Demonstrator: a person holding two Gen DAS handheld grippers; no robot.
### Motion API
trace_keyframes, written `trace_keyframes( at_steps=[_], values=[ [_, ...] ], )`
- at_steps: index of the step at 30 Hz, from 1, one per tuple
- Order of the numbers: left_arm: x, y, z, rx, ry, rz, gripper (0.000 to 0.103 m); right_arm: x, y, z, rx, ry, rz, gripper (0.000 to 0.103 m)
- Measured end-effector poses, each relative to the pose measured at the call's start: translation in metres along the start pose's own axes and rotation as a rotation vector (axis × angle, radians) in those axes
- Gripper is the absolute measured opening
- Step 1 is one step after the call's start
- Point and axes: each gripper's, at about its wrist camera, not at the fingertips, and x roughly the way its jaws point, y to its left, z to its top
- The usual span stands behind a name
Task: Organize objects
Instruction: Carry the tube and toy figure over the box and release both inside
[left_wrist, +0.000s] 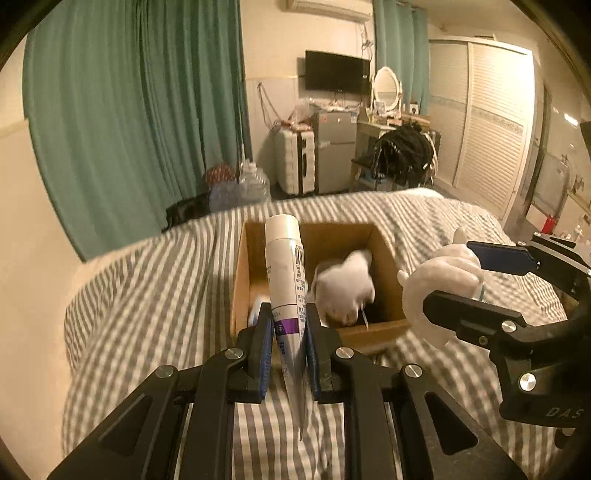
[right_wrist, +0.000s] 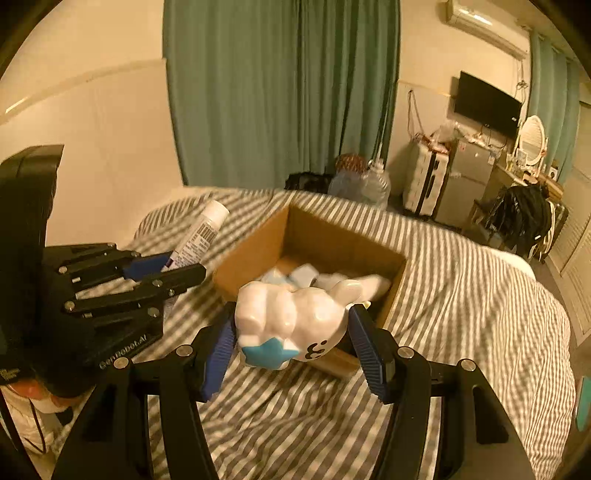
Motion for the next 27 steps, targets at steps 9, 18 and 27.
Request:
trace_keyframes(
  at_steps=[9,18,27],
  values=[
    [0.037,0.008,0.049,0.007,-0.039,-0.006,0.016,0.027,-0.028,0.044,0.027,-0.039,-0.013,0.06],
    [0.105,0.023,0.091,0.004,0.01,-0.05,0.016,0.085,-0.068,0.093,0.108,-0.011,0.009,0.06],
    [0.167,0.022,0.077,0.004,0.117,-0.084,0.016,0.155,-0.101,0.096,0.216,0.053,0.033,0.06]
  ],
)
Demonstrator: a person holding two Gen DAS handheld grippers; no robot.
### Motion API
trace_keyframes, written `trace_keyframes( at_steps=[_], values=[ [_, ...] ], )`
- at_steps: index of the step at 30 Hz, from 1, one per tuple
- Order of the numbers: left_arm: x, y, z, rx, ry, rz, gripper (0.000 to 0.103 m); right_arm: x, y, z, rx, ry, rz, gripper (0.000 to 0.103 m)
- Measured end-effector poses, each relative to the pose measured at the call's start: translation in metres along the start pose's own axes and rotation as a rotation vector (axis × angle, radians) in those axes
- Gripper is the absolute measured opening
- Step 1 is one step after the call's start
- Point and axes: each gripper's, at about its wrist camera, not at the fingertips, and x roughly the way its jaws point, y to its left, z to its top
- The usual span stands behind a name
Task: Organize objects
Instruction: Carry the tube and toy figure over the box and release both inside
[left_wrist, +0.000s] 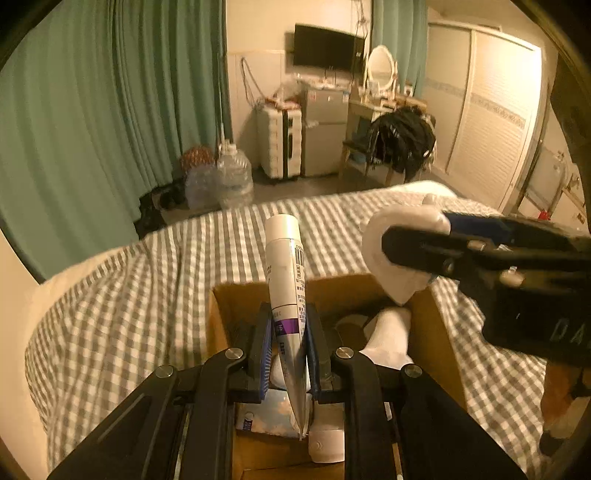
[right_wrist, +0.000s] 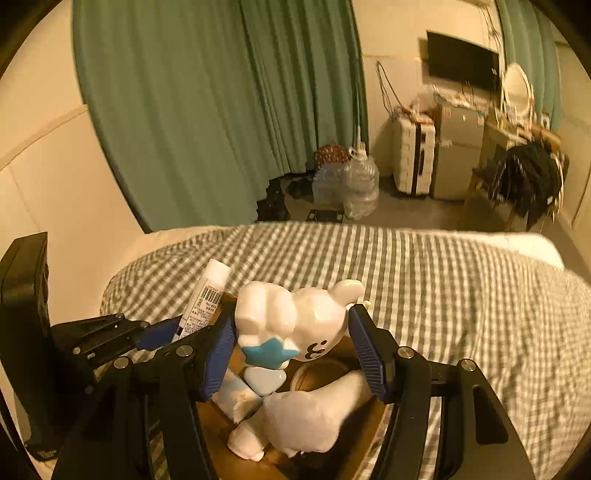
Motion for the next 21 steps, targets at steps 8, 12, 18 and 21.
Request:
trace_keyframes(
  at_steps=[8,12,18,21],
  values=[
    [0.031,-0.001,-0.02,-0.018,0.084,0.021,0.016,0.038,-0.017,-0.025,0.049,0.103,0.005,0.06],
    [0.032,-0.002,-0.028,-0.019,0.092,0.012,0.016,0.044,-0.015,-0.034,0.046,0.113,0.001,0.06],
    [0.033,-0.005,-0.031,-0.013,0.086,0.013,0.016,0.047,-0.013,-0.036,0.04,0.104,0.015,0.061],
    [0.034,-0.002,-0.032,-0.023,0.079,0.025,0.016,0.051,-0.014,-0.038,0.052,0.102,0.015,0.061]
  ],
)
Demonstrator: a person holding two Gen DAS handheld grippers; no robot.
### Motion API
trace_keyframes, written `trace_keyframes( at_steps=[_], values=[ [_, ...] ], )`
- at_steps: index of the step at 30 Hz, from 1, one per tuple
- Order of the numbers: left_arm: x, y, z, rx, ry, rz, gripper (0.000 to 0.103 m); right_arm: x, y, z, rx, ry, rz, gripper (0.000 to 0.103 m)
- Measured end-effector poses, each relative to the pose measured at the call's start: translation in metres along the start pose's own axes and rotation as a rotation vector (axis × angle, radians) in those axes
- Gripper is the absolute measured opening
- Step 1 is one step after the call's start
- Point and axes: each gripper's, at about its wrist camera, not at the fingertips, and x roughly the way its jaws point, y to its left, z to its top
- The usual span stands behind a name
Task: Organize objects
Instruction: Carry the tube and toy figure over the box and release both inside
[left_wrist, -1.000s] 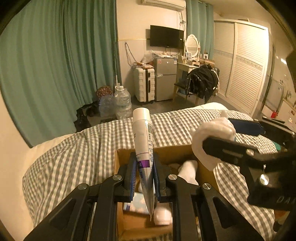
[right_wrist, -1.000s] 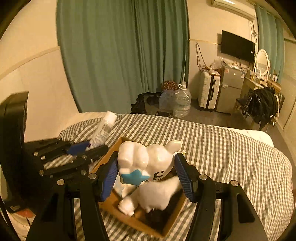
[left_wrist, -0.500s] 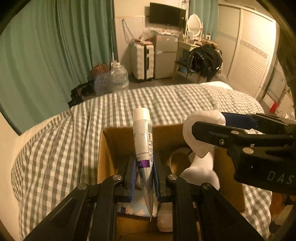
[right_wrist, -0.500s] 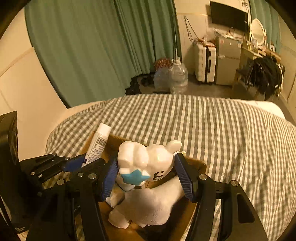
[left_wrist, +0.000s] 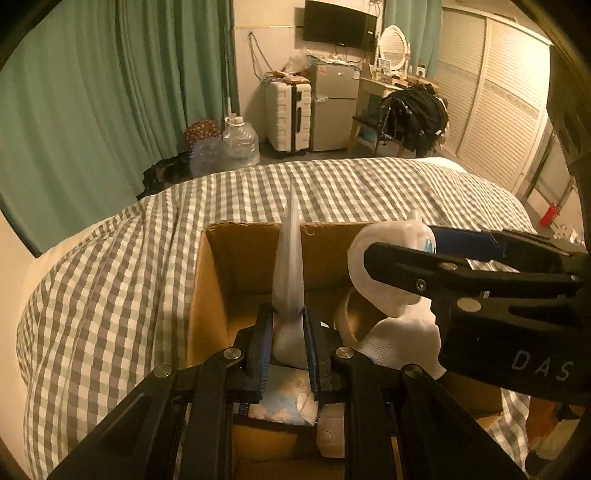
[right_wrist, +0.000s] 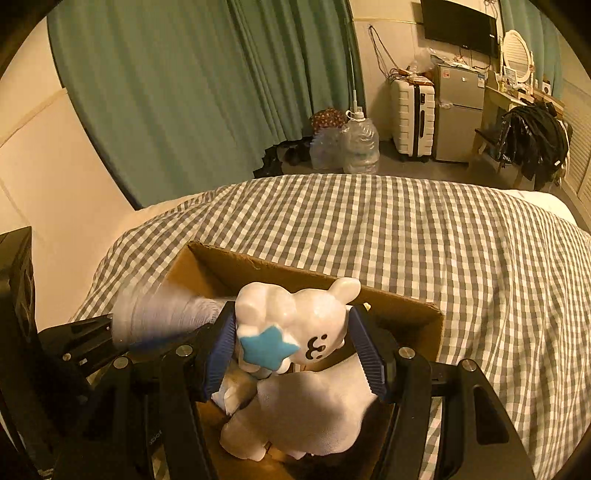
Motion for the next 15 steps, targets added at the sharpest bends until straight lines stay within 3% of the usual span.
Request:
trace_keyframes(
  at_steps=[2,5,7,9,12,15],
  values=[
    [0.001,0.001,0.0,-0.003,0.001,-0.008,0.018,0.001,0.0,0.001,0.007,-0.002,0.008,0.061],
    [-0.001,0.002,0.001,-0.005,0.001,-0.018,0.027,-0.005,0.002,0.0,0.014,-0.028,0.016,0.072],
    [-0.004,0.001,0.0,0.001,-0.01,-0.013,0.053,-0.011,0.003,0.003,0.018,-0.05,0.019,0.075],
    [-0.007,-0.001,0.0,0.007,-0.026,-0.002,0.065,-0.017,0.004,0.004,0.022,-0.066,0.015,0.077],
    [-0.015,-0.001,0.003,0.011,-0.044,0.005,0.066,-0.025,0.005,0.006,0.027,-0.082,0.002,0.08],
    [-0.024,0.002,0.008,-0.011,-0.062,-0.001,0.075,-0.035,0.004,0.009,0.034,-0.109,-0.021,0.085]
  ],
)
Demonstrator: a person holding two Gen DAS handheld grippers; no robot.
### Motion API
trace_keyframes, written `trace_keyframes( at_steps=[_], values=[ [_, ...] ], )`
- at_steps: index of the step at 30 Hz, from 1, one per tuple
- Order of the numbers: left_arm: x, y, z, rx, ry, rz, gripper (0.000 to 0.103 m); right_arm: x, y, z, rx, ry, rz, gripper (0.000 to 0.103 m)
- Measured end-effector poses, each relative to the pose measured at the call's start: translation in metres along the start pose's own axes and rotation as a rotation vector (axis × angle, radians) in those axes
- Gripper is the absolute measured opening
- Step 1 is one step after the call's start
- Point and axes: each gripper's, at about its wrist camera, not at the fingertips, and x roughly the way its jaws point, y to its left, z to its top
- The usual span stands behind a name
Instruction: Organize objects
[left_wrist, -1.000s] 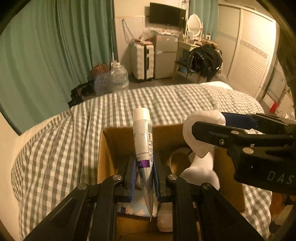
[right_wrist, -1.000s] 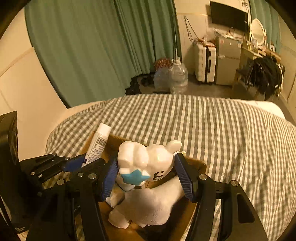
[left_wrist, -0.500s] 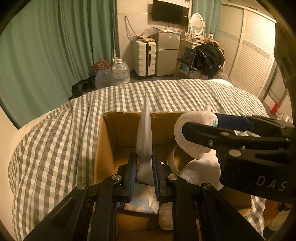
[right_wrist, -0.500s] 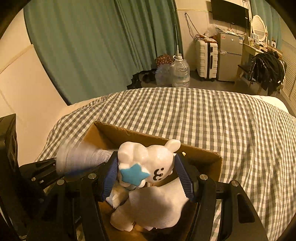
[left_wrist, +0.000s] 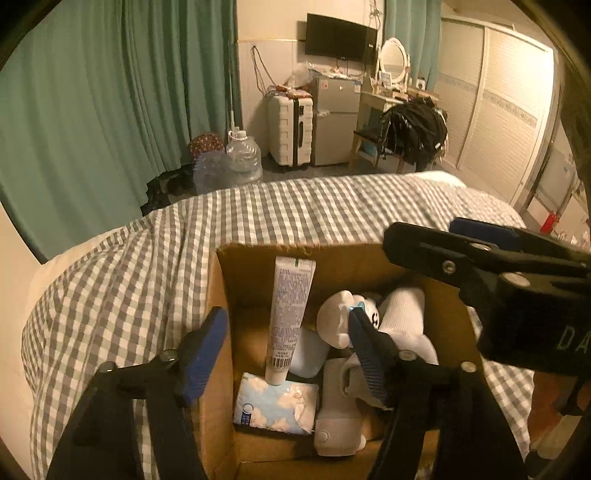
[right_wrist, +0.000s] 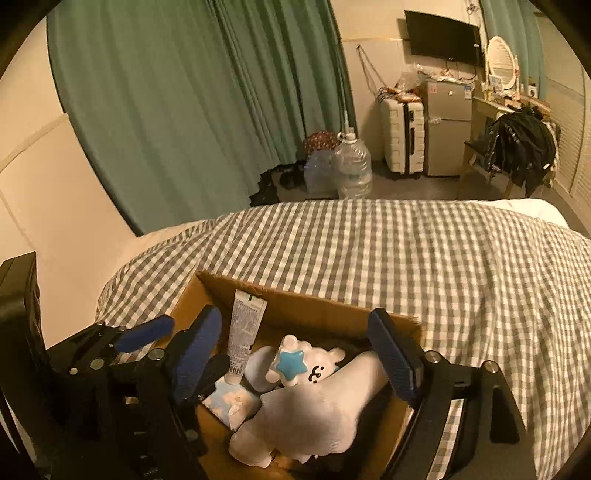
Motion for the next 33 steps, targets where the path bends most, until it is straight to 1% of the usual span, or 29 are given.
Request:
trace_keyframes(
  at_steps=[1,4,8,12,17,21,24,29,33],
  values=[
    [-0.005,0.002,0.002,-0.006,-0.014,0.002,0.078,-0.004,-0.001,0.0,0.002,-0.013,-0.01,0.087],
    [-0.02,0.008,0.005,-0.025,-0.053,0.016,0.079,-0.021,0.002,0.005,0.005,-0.073,-0.068,0.091],
    [-0.045,0.013,0.014,-0.044,-0.099,0.025,0.085,-0.048,0.011,0.008,-0.009,-0.157,-0.147,0.094],
    [-0.082,0.013,0.014,-0.061,-0.174,0.032,0.096,-0.082,0.017,0.009,-0.008,-0.238,-0.207,0.097],
    [-0.13,0.011,0.015,-0.047,-0.251,0.077,0.098,-0.128,0.028,0.011,-0.007,-0.306,-0.224,0.099],
    [-0.164,0.009,0.012,-0.048,-0.311,0.086,0.101,-0.167,0.043,0.007,-0.038,-0.372,-0.236,0.101],
    [-0.189,0.006,0.005,-0.049,-0.354,0.09,0.102,-0.191,0.055,-0.002,-0.06,-0.392,-0.255,0.101],
    [-0.221,0.005,-0.015,-0.046,-0.431,0.08,0.103,-0.223,0.065,-0.025,-0.09,-0.39,-0.249,0.102],
    [-0.239,0.008,-0.032,-0.074,-0.47,0.085,0.103,-0.239,0.067,-0.05,-0.107,-0.39,-0.301,0.102]
  ],
)
